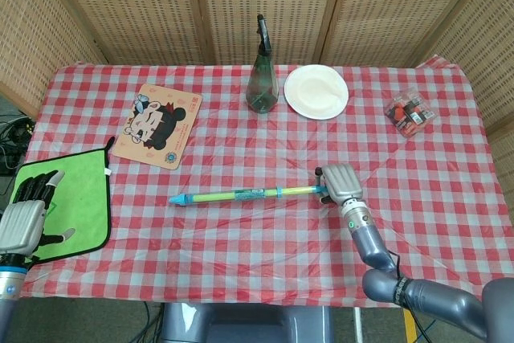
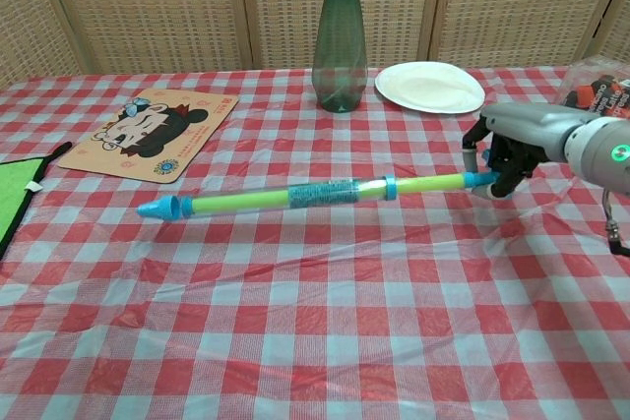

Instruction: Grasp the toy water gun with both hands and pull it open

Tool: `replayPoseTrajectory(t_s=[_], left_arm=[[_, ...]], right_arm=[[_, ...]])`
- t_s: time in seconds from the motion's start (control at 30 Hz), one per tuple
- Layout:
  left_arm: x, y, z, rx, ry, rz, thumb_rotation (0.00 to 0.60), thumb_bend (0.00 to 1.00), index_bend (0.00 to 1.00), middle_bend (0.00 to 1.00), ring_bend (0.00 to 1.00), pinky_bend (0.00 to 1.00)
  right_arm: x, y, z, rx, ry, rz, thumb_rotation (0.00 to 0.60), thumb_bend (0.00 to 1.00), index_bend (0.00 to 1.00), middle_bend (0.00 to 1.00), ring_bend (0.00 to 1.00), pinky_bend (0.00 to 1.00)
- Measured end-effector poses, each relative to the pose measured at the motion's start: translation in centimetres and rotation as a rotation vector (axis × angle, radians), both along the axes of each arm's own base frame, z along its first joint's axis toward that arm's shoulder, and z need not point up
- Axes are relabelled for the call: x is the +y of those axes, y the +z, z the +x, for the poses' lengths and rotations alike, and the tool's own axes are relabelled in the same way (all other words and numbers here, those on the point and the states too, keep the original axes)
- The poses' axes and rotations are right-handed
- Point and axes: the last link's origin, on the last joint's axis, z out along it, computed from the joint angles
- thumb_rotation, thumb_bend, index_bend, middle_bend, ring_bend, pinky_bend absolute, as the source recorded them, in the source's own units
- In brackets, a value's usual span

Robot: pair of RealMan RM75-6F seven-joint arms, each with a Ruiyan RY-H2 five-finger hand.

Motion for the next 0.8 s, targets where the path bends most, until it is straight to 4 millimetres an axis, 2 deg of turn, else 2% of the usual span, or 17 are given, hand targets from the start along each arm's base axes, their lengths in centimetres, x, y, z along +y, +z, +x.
replayPoseTrajectory(t_s=[0.2,0.33,0.47,0.67,0.7,0.77,0.8], left_arm=[[1.0,0.9,1.7,0.009,-0.029,0.011,0.600,0.12,0.00,0.00,0.00,0.00],[2.6,1.9,3.3,0.030,-0.053,0.034,0.600,0.12,0.00,0.00,0.00,0.00],[4.6,2.7,4.9,0.033,-0.075,0.055,0.600,0.12,0.00,0.00,0.00,0.00],[8.0,3.4,7.8,0.054,-0.121,0.045,0.600,0.13,0.04,0.01,0.02,0.02],[8.5,3.4,8.2,0.058,-0.125,0.039,0.600,0.13,0.06,0.06,0.06,0.07],[9.6,3.3,9.1,0.065,-0.131,0.021,0.600,0.14,0.12,0.24,0.23,0.22],[10.1,3.3,9.5,0.066,-0.133,0.014,0.600,0.15,0.17,0.37,0.34,0.31]], right_arm=[[0.1,2.9,1.7,-0.033,0.017,-0.011,0.600,0.56,0.87,1.00,1.00,0.66],[-0.1,5.1,2.7,-0.024,0.005,-0.023,0.600,0.56,0.87,1.00,1.00,0.66],[-0.4,6.3,3.9,0.000,0.008,-0.032,0.600,0.56,0.87,1.00,1.00,0.66],[-1.0,7.0,5.5,0.013,0.011,-0.039,0.600,0.56,0.87,1.00,1.00,0.67],[-1.1,7.0,5.7,0.015,0.010,-0.039,0.600,0.56,0.87,1.00,1.00,0.67],[-1.4,7.1,6.0,0.020,0.007,-0.041,0.600,0.56,0.87,1.00,1.00,0.67],[-1.6,7.1,6.1,0.021,0.005,-0.042,0.600,0.56,0.87,1.00,1.00,0.67]])
